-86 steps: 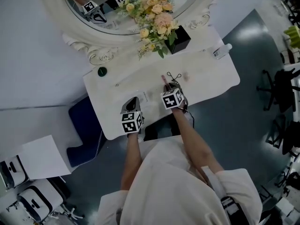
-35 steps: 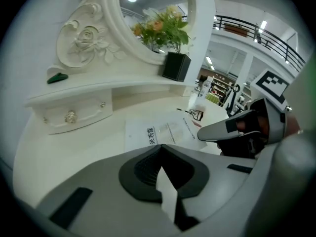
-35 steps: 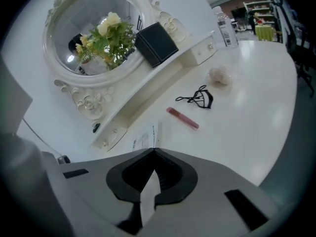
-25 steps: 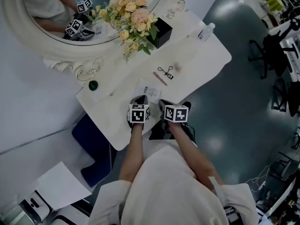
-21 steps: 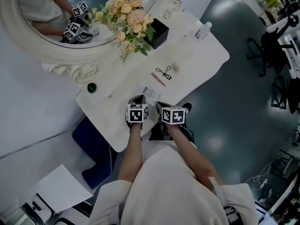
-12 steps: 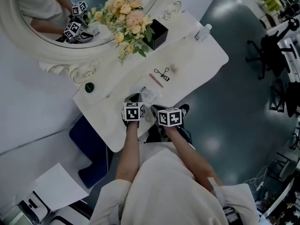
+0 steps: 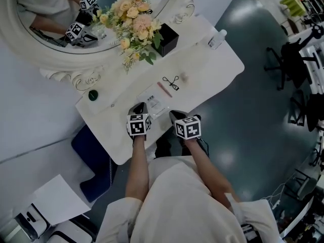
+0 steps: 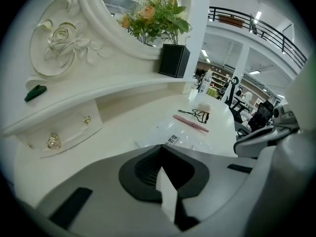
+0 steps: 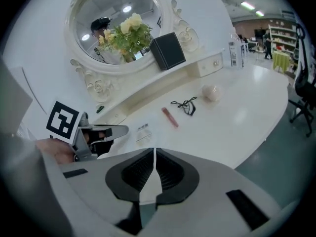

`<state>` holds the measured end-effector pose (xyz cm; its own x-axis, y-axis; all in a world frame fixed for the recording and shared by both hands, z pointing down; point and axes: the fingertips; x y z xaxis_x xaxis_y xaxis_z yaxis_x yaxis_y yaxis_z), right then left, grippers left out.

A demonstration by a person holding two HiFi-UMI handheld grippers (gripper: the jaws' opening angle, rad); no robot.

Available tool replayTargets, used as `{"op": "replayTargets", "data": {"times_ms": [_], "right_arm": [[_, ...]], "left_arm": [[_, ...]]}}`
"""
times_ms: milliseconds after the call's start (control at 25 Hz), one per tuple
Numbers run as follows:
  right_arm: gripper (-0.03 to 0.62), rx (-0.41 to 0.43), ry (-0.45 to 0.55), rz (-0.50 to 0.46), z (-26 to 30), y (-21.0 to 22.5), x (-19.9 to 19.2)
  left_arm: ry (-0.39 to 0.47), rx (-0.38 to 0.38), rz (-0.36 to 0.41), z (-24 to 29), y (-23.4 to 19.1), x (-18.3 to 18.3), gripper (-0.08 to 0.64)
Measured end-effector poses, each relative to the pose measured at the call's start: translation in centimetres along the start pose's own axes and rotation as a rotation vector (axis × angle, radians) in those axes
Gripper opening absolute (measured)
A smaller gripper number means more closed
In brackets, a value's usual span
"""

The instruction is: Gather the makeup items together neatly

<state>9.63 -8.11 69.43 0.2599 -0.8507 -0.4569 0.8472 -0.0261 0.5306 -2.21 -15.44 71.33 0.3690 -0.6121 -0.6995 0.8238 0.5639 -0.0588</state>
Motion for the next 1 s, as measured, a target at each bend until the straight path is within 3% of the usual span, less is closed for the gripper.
{"op": "replayTargets", "data": {"times_ms": [200, 440, 1000], "right_arm": [[0.044, -0.064, 0.055, -0.107, -2.0, 3.1, 3.3], [0.044, -0.048, 0.082, -0.256, -3.1, 4.3, 7.0], [0.041, 0.116, 0.069, -0.455, -4.9, 5.0, 10.7]], "left_arm": [[0.046, 0.043, -0.024, -1.4, 1.3, 1.3, 0.012], [0.113, 0.094, -0.051, -2.9, 3.6, 3.1, 0.012], [0.195, 0.274, -0.164, -5.6, 7.8, 6.0, 0.012]]}}
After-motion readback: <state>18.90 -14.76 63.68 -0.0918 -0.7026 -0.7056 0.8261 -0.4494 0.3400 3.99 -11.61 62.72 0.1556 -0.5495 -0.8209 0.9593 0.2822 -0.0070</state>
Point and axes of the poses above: the fingertips, and each gripper's own axes: z forward along the fingers, y to its right, x out of its top, and after that the axes turned 11 degrees about z, right-handed
